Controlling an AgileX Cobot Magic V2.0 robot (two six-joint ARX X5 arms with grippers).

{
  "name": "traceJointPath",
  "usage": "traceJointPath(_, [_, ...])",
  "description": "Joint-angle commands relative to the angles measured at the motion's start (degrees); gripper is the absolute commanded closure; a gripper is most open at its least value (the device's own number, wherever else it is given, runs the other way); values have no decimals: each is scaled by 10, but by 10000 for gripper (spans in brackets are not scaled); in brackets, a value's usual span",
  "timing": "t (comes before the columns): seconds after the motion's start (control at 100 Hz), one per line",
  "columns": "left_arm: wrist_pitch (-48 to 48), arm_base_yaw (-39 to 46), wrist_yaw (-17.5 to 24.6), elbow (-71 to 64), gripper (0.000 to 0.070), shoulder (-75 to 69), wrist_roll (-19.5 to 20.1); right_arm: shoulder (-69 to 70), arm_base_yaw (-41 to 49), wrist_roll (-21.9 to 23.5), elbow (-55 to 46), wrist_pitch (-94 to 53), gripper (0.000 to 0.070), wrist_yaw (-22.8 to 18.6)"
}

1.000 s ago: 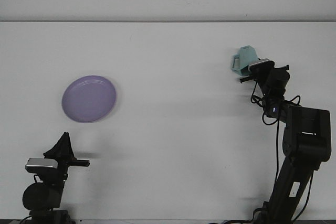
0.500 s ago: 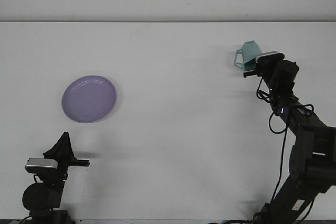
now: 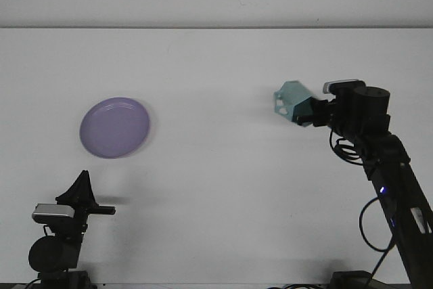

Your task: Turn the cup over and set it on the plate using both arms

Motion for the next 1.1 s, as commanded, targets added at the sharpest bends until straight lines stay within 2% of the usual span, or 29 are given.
traceJointPath(0.0, [8, 2, -2, -10, 687, -1, -1, -9, 30, 13, 25, -60, 694, -11])
traceJointPath(0.14, [8, 2, -2, -10, 687, -1, -2, -11, 115, -5, 89, -213, 694, -3])
traceJointPath(0.33, [8, 2, -1, -10, 687, -1, -2, 35, 243, -52, 187, -358, 695, 60])
traceJointPath(0.53, [8, 2, -2, -10, 687, -1, -12, 120, 329, -77, 245, -476, 695, 117])
traceJointPath(0.77, [8, 2, -2, -10, 687, -1, -12, 219, 372, -84, 247, -502, 695, 127])
traceJointPath(1.09, [7, 2, -1, -10, 687, -1, -12, 285, 375, -89, 247, -502, 695, 138])
